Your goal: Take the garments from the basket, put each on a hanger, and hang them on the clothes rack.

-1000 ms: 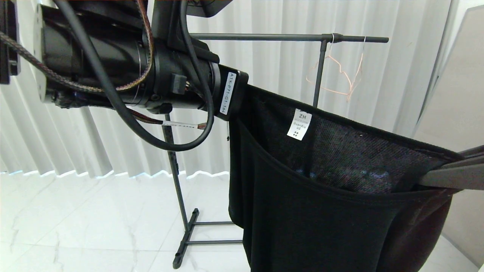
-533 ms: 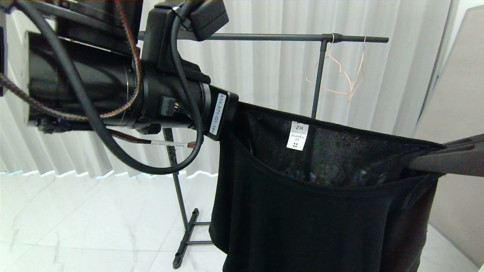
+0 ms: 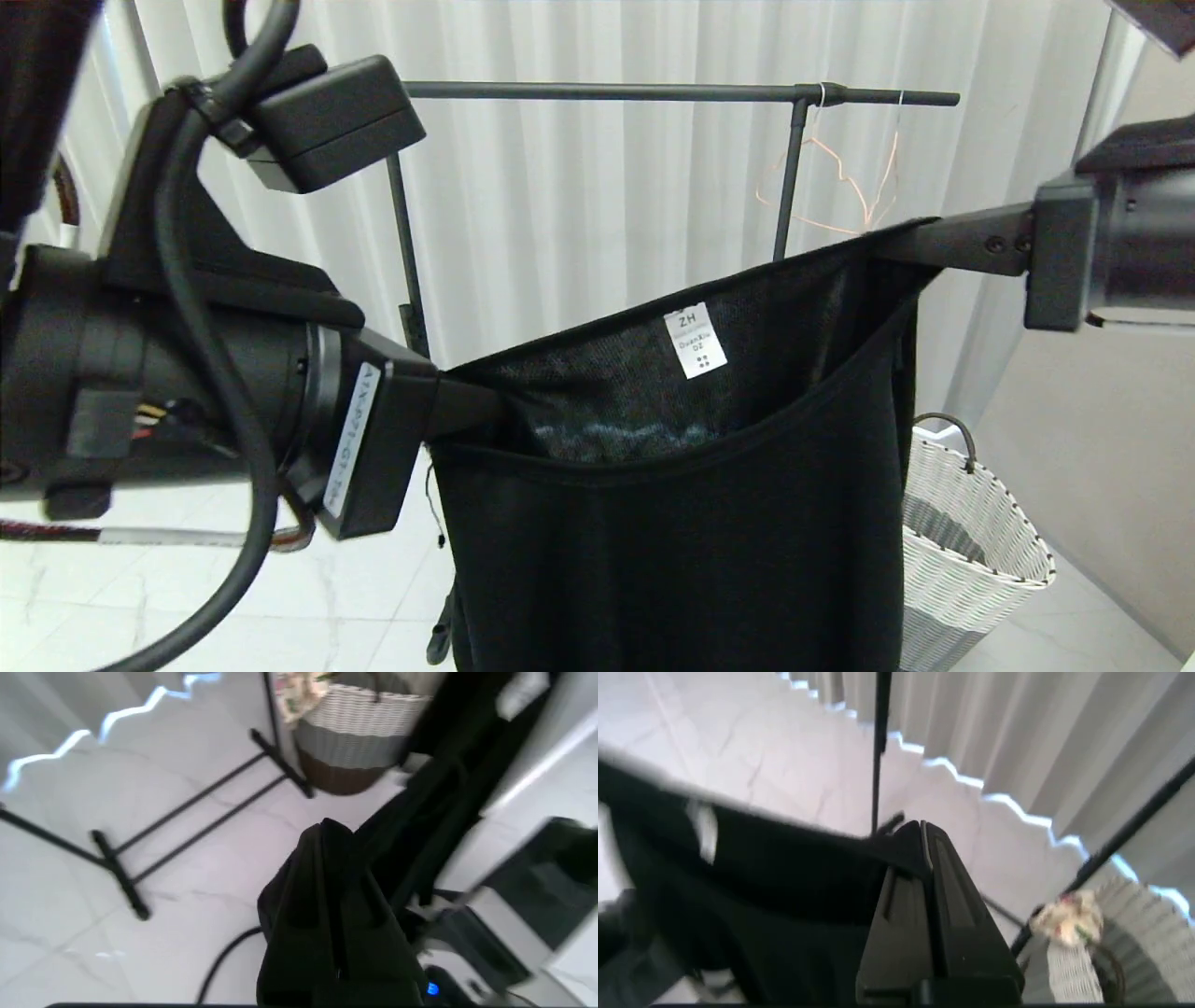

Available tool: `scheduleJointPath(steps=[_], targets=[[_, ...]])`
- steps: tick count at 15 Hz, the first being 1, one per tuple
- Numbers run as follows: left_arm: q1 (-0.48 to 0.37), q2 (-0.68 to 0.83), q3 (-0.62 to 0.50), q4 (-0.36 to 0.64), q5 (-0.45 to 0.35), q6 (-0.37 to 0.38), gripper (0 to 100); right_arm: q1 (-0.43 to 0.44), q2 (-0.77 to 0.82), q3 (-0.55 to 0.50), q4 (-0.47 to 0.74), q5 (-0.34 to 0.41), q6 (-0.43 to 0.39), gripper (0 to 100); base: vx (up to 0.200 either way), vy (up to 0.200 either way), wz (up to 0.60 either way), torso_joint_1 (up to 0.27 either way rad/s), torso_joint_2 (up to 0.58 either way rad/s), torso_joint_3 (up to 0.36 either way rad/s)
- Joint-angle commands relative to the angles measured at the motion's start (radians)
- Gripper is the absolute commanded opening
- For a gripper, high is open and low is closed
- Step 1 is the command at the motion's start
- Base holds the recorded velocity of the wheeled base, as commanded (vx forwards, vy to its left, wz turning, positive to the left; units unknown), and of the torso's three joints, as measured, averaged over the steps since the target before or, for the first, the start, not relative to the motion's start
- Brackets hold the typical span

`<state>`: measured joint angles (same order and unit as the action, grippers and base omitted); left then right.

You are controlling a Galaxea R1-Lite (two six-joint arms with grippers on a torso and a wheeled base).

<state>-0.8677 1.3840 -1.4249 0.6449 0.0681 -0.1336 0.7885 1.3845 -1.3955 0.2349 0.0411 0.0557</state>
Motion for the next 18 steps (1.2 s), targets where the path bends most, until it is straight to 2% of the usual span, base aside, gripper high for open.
scheduleJointPath(steps=[1, 5, 11, 13, 14, 17, 18], targets=[[-0.111, -0.069, 0.035, 0.033, -0.001, -0.041, 0, -0.003, 0.108, -0.054, -0.068, 0.011, -0.001, 0, 0.0, 0.0, 0.0, 0.0, 0.0, 0.0], [-0.18, -0.091, 0.061, 0.035, -0.001, -0.043, 0, -0.002, 0.139, -0.074, -0.123, 0.037, 0.001, 0, 0.0, 0.0, 0.0, 0.0, 0.0, 0.0], [-0.18, -0.095, 0.064, 0.035, 0.001, -0.041, 0, -0.002, 0.134, -0.069, -0.129, 0.033, 0.001, 0, 0.0, 0.0, 0.0, 0.0, 0.0, 0.0], [-0.132, -0.065, 0.064, 0.035, 0.033, -0.023, 0, -0.005, 0.093, -0.059, -0.078, 0.031, 0.001, 0, 0.0, 0.0, 0.0, 0.0, 0.0, 0.0], [-0.044, -0.014, 0.037, 0.032, 0.113, 0.026, 0, -0.005, 0.038, -0.054, 0.009, 0.031, -0.001, 0, 0.0, 0.0, 0.0, 0.0, 0.0, 0.0], [0.006, 0.049, -0.062, -0.001, 0.133, 0.032, 0, 0.014, -0.074, -0.04, 0.238, 0.057, -0.001, 0, 0.0, 0.0, 0.0, 0.0, 0.0, 0.0], [0.007, 0.059, -0.069, -0.016, 0.133, 0.032, 0, 0.017, -0.09, -0.022, 0.244, 0.068, -0.001, 0, 0.0, 0.0, 0.0, 0.0, 0.0, 0.0]])
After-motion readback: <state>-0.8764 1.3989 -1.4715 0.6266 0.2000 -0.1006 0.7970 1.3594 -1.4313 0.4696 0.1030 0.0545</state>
